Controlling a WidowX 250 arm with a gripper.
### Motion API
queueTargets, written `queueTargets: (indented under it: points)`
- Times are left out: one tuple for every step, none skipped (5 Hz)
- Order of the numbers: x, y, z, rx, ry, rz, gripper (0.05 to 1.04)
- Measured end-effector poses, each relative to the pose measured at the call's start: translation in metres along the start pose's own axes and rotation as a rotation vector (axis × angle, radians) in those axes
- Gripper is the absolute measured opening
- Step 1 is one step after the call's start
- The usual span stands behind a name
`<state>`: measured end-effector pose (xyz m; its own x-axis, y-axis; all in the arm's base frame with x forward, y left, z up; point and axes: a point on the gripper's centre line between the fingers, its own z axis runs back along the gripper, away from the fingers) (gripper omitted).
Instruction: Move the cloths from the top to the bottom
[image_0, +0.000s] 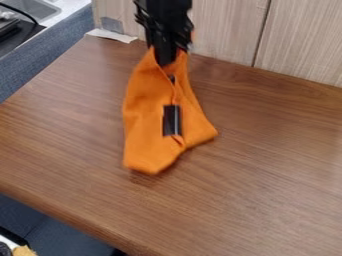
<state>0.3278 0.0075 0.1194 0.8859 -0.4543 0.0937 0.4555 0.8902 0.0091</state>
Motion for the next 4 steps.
queueTargets:
  points:
    - [-0.012,-0.027,-0.017,-0.019,0.034,-0.131,0.059]
    - [-0.025,-0.038,-0.039,-0.045,0.044,-0.203,0.059]
    - [-0.035,-0.051,-0.057,-0.043,0.057,-0.318,0.059]
    - [-0.042,-0.055,-0.07,-0.037,0.06,-0.356,0.059]
